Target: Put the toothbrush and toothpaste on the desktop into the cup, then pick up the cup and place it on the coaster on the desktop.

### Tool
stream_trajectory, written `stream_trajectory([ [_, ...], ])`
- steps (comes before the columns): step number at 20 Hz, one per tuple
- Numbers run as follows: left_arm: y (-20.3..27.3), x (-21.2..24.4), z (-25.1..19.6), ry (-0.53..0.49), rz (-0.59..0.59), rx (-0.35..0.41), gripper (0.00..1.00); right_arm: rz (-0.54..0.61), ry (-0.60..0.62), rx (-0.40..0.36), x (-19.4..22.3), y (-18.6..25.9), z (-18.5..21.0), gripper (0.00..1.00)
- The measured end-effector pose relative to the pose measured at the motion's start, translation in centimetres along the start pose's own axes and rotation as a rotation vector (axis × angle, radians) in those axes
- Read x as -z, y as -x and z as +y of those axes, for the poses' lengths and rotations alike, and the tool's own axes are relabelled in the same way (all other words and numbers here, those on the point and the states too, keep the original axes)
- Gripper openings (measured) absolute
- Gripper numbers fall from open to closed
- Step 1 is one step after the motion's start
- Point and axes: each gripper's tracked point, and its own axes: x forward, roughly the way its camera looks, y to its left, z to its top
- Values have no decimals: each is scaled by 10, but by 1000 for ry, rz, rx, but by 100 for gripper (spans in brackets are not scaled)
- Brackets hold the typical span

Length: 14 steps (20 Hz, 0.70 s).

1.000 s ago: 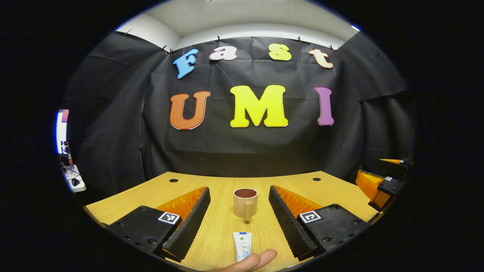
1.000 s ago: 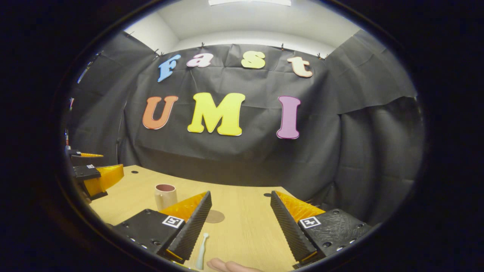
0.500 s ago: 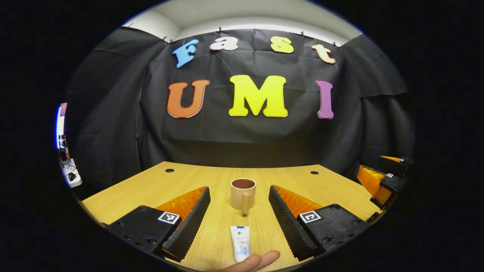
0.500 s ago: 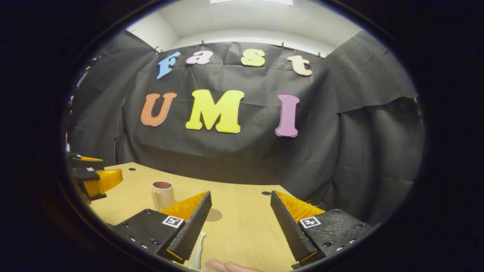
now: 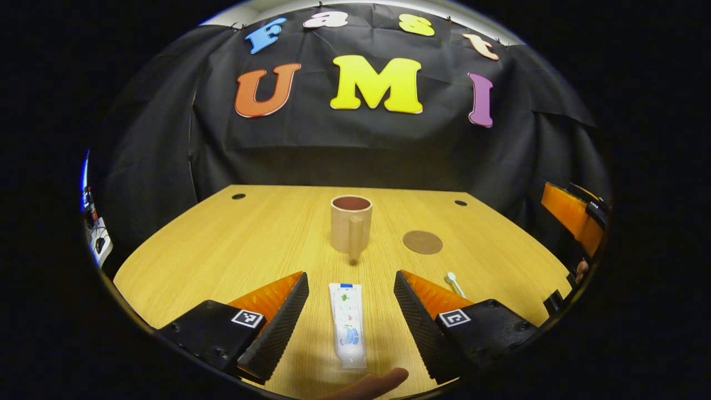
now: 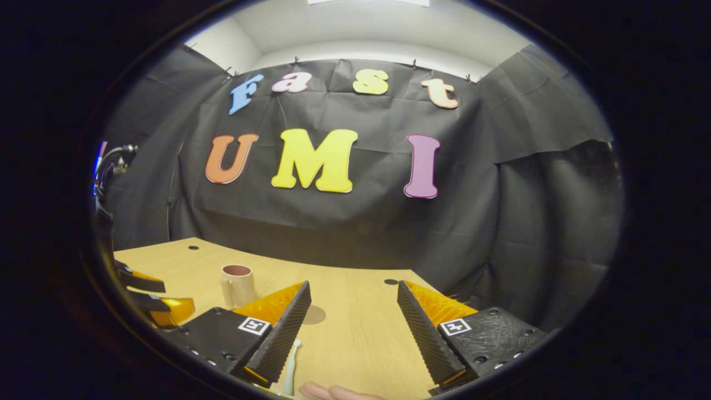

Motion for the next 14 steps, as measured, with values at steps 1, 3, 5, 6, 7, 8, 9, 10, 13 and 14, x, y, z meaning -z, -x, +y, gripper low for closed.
stream_trajectory([
  [1, -3, 11, 0, -7, 37, -4, 99, 4, 1, 0, 1, 0, 1, 95],
  [3, -2, 31, -8, 8, 110, 25, 99, 11, 5, -3, 4, -1, 2, 95],
  [5, -2, 43, -15, 24, 151, 46, 98, 16, 3, -2, 5, -2, 1, 95],
  [6, -4, 47, -11, 16, 166, 27, 98, 21, -2, -4, 6, -3, 2, 95],
  [7, -8, 49, -4, 7, 175, -1, 98, 25, -6, -8, 7, -3, 2, 95],
  [8, -9, 51, 5, 1, 182, -32, 98, 31, -9, -11, 9, -4, 3, 95],
  [9, -12, 51, 9, -3, 190, -47, 98, 38, -10, -11, 10, -5, 3, 95],
  [10, -13, 55, 7, -4, 206, -39, 98, 47, -9, -12, 13, -6, 3, 95],
  [13, -6, 67, -2, -3, 260, 15, 91, 64, 2, -26, 16, -4, 10, 95],
  [14, -6, 75, -2, -2, 289, 16, 87, 60, 9, -28, 14, -3, 12, 95],
])
